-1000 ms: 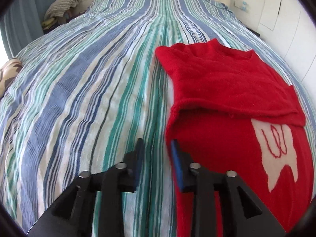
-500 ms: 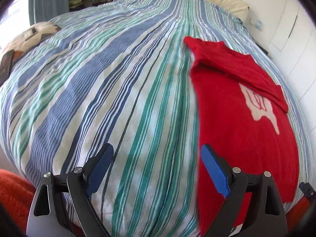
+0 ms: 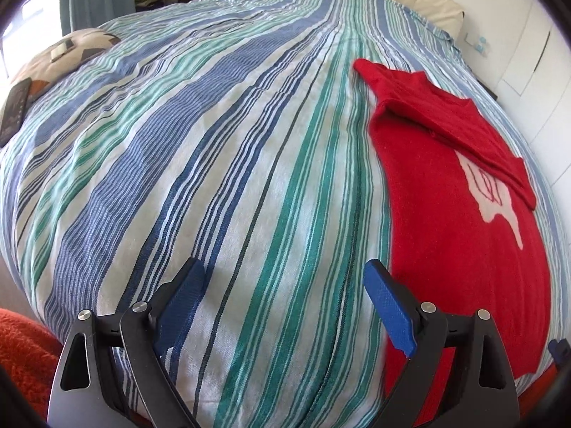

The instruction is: Fold small clothes

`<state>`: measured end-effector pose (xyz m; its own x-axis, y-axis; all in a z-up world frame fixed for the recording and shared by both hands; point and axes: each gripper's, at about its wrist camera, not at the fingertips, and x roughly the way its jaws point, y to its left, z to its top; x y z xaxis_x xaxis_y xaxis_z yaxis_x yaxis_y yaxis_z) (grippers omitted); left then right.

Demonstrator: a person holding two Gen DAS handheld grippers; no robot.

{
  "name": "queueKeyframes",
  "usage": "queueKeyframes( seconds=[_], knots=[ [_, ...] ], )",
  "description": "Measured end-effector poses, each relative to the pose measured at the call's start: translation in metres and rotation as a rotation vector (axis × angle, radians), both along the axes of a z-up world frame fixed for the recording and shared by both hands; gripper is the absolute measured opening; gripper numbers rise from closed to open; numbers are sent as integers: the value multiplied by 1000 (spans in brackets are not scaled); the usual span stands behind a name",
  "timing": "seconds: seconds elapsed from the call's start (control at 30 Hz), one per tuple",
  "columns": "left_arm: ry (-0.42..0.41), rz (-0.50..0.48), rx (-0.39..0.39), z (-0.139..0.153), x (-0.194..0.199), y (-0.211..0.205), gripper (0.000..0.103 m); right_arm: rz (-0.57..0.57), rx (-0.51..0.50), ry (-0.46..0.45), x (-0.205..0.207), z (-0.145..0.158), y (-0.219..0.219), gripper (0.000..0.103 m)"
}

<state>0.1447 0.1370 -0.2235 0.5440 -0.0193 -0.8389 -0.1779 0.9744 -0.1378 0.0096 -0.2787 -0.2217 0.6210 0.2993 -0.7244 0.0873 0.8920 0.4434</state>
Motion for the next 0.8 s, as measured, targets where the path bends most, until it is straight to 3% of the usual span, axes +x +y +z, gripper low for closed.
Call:
queueKeyframes(
  seconds=[0.8],
  knots=[
    [44,-3,33,-11,4,-3,101,-2,3,2,-1,-1,-1,70]
  ],
)
